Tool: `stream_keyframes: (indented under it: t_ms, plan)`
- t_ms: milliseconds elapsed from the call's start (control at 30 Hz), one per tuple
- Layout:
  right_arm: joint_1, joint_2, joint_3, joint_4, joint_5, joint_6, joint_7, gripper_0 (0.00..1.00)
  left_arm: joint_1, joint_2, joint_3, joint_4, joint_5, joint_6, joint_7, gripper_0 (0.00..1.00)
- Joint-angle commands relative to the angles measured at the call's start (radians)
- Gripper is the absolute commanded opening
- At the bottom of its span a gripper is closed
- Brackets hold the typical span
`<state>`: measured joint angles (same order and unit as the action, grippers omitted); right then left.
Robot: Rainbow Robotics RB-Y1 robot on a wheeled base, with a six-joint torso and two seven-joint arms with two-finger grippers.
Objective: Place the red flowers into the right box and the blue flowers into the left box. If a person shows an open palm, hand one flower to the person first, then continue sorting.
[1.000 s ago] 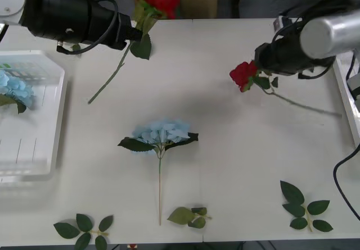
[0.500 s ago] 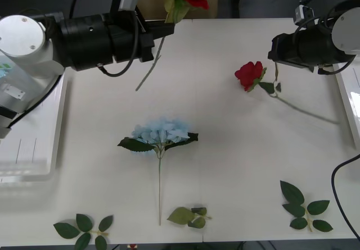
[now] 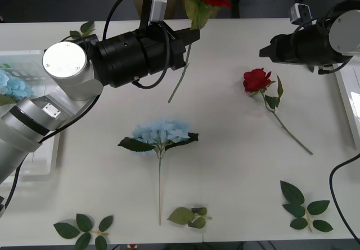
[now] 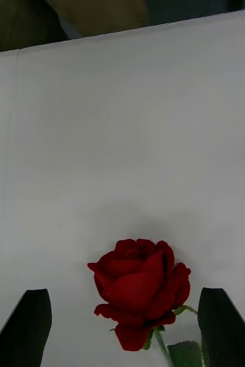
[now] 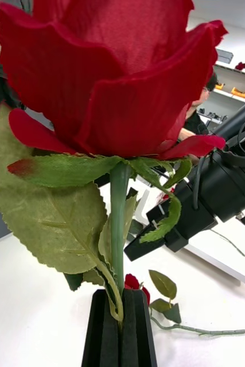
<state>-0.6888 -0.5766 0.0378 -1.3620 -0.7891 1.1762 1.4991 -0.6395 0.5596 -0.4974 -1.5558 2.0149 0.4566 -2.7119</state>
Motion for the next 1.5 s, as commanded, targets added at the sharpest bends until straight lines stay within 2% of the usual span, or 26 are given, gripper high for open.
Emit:
stream_keyframes:
  t_ms: [33,167,367,533,700,1067,1233,1500]
  plan:
    - [0.044,-0.009,-0.018,0.023,-0.156,-0.101,0.288,0.74,0.003,-0.007,-0.009,-0.021,0.016,-0.012,0.007,0.00]
    - [0.080,-0.032,-0.056,0.147,-0.512,-0.112,0.543,0.74,0.003,-0.009,-0.010,-0.021,0.024,-0.010,0.007,0.00]
    - [0.104,-0.012,-0.099,0.254,-0.851,-0.015,0.902,0.74,0.004,-0.006,-0.010,-0.021,0.038,-0.010,0.007,0.00]
    - [0.126,0.050,-0.142,0.310,-1.032,0.072,1.172,0.74,0.003,-0.006,-0.010,-0.021,0.042,-0.012,0.007,0.00]
    - [0.166,0.135,-0.130,0.345,-1.260,0.097,1.206,0.74,0.003,-0.001,-0.010,-0.021,0.050,-0.010,0.007,0.00]
    - [0.199,0.227,-0.003,0.345,-1.319,0.108,1.206,0.74,0.003,0.000,-0.010,-0.021,0.058,-0.010,0.007,0.00]
    - [0.169,0.256,0.065,0.345,-1.345,0.105,1.206,0.77,0.003,0.000,-0.010,-0.023,0.061,-0.006,0.007,0.00]
    - [0.130,0.319,0.076,0.345,-1.354,0.077,1.206,0.79,0.003,0.000,-0.010,-0.021,0.061,-0.006,0.007,0.00]
